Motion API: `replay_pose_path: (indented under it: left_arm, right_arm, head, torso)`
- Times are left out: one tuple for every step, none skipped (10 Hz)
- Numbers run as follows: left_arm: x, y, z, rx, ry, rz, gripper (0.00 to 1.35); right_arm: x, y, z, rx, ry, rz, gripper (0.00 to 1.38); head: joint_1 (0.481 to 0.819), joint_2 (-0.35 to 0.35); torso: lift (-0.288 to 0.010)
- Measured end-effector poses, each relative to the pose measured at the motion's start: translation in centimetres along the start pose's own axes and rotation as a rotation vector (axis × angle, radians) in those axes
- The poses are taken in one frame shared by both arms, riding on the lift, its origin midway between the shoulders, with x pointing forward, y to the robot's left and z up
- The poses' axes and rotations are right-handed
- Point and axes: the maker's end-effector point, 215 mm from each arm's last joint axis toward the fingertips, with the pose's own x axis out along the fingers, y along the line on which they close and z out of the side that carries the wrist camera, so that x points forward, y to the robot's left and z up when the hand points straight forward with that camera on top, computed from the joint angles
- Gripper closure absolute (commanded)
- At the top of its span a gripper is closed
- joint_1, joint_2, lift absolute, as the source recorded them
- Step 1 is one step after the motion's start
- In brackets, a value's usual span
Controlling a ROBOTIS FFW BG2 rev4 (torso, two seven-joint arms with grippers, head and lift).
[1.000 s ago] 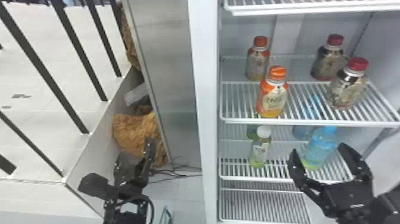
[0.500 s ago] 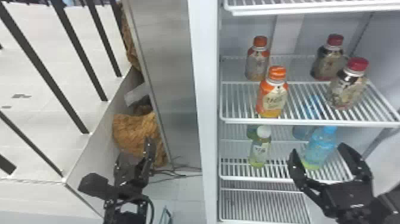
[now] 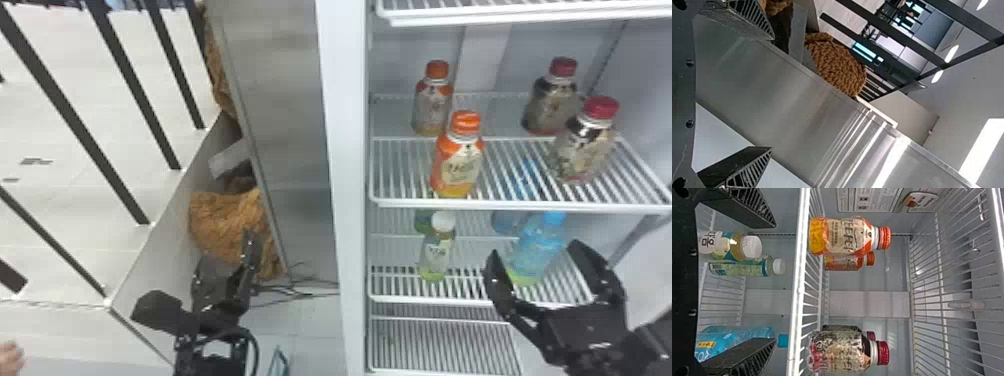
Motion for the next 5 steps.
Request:
replay_pose_path:
  left_arm:
    - [0.0,0.0,0.0,0.0,0.0,0.0,0.0]
    - [0.0,0.0,0.0,0.0,0.0,0.0,0.0]
    - [0.0,0.0,0.0,0.0,0.0,0.0,0.0]
    - [0.0,0.0,0.0,0.0,0.0,0.0,0.0]
    - [0.0,0.0,0.0,0.0,0.0,0.0,0.0]
  right_arm:
    - [0.0,0.0,0.0,0.0,0.0,0.0,0.0]
    - [0.0,0.0,0.0,0.0,0.0,0.0,0.0]
    - [0.0,0.0,0.0,0.0,0.0,0.0,0.0]
    - [0.0,0.0,0.0,0.0,0.0,0.0,0.0]
    - [0.0,0.0,0.0,0.0,0.0,0.0,0.0]
  head:
    - [0.695,0.093]
    - [0.695,0.093]
    - [0.695,0.093]
    - [0.695,0.093]
    - [0.695,0.093]
  torso:
    - [-0.04]
    - [-0.04]
    - [-0.04]
    - [-0.04]
    - [-0.04]
